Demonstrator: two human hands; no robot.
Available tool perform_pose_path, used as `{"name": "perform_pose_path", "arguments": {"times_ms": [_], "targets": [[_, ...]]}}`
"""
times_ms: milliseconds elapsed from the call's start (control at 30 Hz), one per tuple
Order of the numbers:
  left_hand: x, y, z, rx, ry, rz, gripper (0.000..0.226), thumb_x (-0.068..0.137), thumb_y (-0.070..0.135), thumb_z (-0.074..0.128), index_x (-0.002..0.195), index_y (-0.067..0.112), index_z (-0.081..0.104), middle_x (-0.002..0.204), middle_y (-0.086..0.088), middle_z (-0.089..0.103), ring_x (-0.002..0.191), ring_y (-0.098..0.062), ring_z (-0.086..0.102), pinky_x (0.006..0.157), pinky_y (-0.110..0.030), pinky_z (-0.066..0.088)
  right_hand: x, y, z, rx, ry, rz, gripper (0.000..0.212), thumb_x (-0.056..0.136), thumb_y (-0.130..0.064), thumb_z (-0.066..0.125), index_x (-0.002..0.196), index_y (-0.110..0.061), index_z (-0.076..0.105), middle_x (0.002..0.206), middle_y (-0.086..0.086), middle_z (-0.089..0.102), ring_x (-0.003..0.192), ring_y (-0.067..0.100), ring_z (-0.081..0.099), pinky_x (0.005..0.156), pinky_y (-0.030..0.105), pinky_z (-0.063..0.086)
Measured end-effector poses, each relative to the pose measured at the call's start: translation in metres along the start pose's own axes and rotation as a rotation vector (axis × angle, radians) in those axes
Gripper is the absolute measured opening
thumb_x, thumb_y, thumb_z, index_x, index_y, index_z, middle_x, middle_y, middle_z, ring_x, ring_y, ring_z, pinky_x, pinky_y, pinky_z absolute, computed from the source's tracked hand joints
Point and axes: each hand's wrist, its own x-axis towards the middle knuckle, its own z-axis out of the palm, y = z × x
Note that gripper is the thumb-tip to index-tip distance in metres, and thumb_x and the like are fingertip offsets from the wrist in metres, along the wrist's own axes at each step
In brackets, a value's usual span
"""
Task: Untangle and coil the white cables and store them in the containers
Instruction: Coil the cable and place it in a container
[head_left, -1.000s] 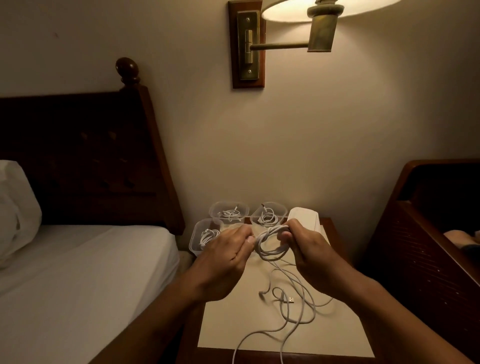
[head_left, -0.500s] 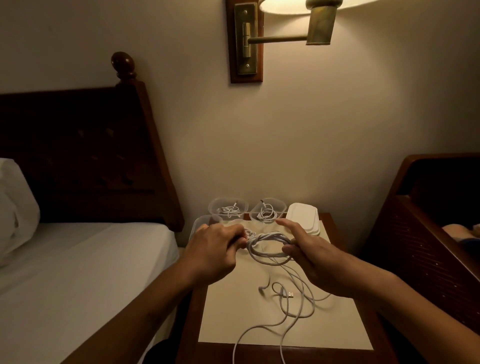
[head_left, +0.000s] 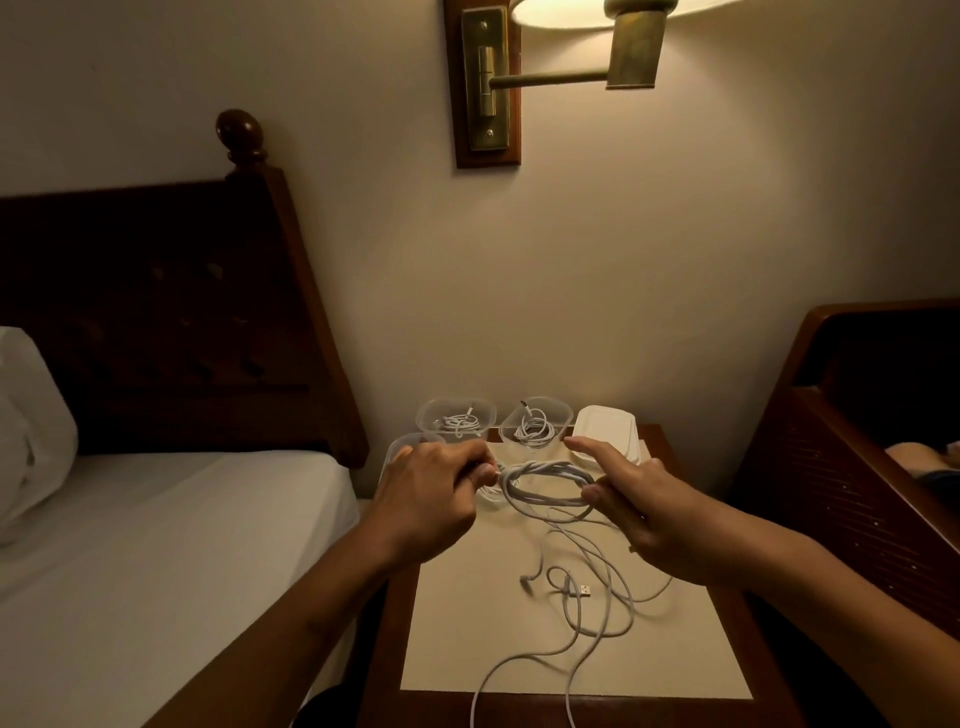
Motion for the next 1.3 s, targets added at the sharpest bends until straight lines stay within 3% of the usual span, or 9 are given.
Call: {"name": "perform_pose_path", "arguments": {"times_ms": [133, 267, 367, 467, 633, 767, 900, 1067, 1300], "targets": [[-0.002, 0.001, 0.003, -0.008, 0.002, 0.003, 0.012, 0.100, 0.033, 0.059, 0.096, 0.030, 0.069, 0.083, 0.014, 0.070, 0.076, -0.006, 0.059, 0.068, -0.033, 0.048, -0.002, 0.007, -0.008, -0.058, -0.052, -0.012, 0.054, 0.105, -0.041, 0.036, 0.147, -0.054, 0.006, 0.093, -0.023, 0.057, 0.095, 0.006, 0.045, 0.094, 0.031, 0.031], [-0.003, 0.001, 0.005, -0.064, 0.003, 0.001, 0.020, 0.096, 0.041, 0.053, 0.096, 0.030, 0.069, 0.079, 0.015, 0.067, 0.073, -0.006, 0.059, 0.067, -0.037, 0.051, -0.006, 0.009, -0.015, -0.016, -0.067, -0.016, 0.050, 0.102, -0.044, 0.037, 0.147, -0.053, 0.017, 0.091, -0.030, 0.055, 0.099, 0.000, 0.046, 0.090, 0.024, 0.034], [-0.005, 0.003, 0.005, -0.120, -0.010, -0.005, 0.023, 0.094, 0.043, 0.051, 0.096, 0.029, 0.069, 0.082, 0.012, 0.069, 0.077, -0.008, 0.062, 0.072, -0.043, 0.054, -0.007, 0.009, -0.014, 0.148, -0.040, -0.055, 0.036, 0.098, -0.046, 0.039, 0.134, -0.044, 0.045, 0.086, -0.031, 0.057, 0.088, 0.001, 0.053, 0.078, 0.018, 0.043], [-0.002, 0.004, 0.008, -0.128, -0.028, -0.006, 0.022, 0.096, 0.042, 0.051, 0.096, 0.030, 0.069, 0.083, 0.012, 0.068, 0.078, -0.007, 0.062, 0.072, -0.041, 0.054, -0.001, 0.007, -0.004, 0.350, 0.105, -0.091, 0.032, 0.098, -0.040, 0.045, 0.111, -0.021, 0.067, 0.077, -0.021, 0.059, 0.073, -0.001, 0.053, 0.065, 0.015, 0.043], [0.005, 0.005, 0.015, -0.060, -0.052, 0.030, 0.012, 0.102, 0.037, 0.055, 0.093, 0.035, 0.064, 0.088, 0.019, 0.058, 0.083, -0.004, 0.055, 0.072, -0.029, 0.040, 0.010, 0.007, 0.017, 0.216, 0.375, 0.054, 0.021, 0.103, -0.035, 0.045, 0.089, -0.035, 0.060, 0.088, -0.013, 0.064, 0.088, 0.008, 0.060, 0.069, 0.017, 0.049], [0.006, 0.009, 0.023, -0.035, -0.019, 0.034, 0.013, 0.101, 0.035, 0.059, 0.100, 0.029, 0.070, 0.091, 0.019, 0.054, 0.085, -0.006, 0.053, 0.072, -0.027, 0.041, 0.019, 0.013, 0.025, -0.037, 0.535, 0.045, 0.018, 0.104, -0.036, 0.039, 0.094, -0.034, 0.054, 0.098, -0.014, 0.047, 0.092, 0.008, 0.048, 0.070, 0.019, 0.047], [0.004, 0.005, 0.031, -0.056, -0.015, 0.005, 0.014, 0.100, 0.034, 0.062, 0.102, 0.029, 0.075, 0.090, 0.017, 0.058, 0.083, -0.005, 0.053, 0.069, -0.025, 0.040, 0.020, 0.023, 0.032, -0.014, 0.610, -0.032, 0.014, 0.101, -0.026, 0.053, 0.097, -0.023, 0.066, 0.088, -0.011, 0.060, 0.076, 0.009, 0.059, 0.065, 0.029, 0.056], [0.000, 0.000, 0.051, -0.103, 0.000, -0.078, 0.018, 0.101, 0.027, 0.061, 0.110, 0.024, 0.077, 0.091, 0.020, 0.056, 0.085, -0.001, 0.054, 0.071, -0.020, 0.043, 0.029, 0.024, 0.053, 0.002, 0.667, 0.021, 0.016, 0.099, -0.016, 0.061, 0.100, -0.009, 0.075, 0.079, -0.003, 0.061, 0.067, 0.008, 0.055, 0.058, 0.014, 0.046], [0.012, -0.012, 0.093, -0.243, 0.109, -0.198, 0.016, 0.101, 0.020, 0.060, 0.106, 0.020, 0.075, 0.096, 0.012, 0.064, 0.087, -0.002, 0.057, 0.075, -0.022, 0.047, 0.068, 0.042, 0.065, 0.041, 0.702, 0.142, 0.021, 0.101, -0.015, 0.058, 0.103, -0.006, 0.076, 0.082, 0.006, 0.067, 0.066, 0.010, 0.053, 0.056, 0.014, 0.035]]}}
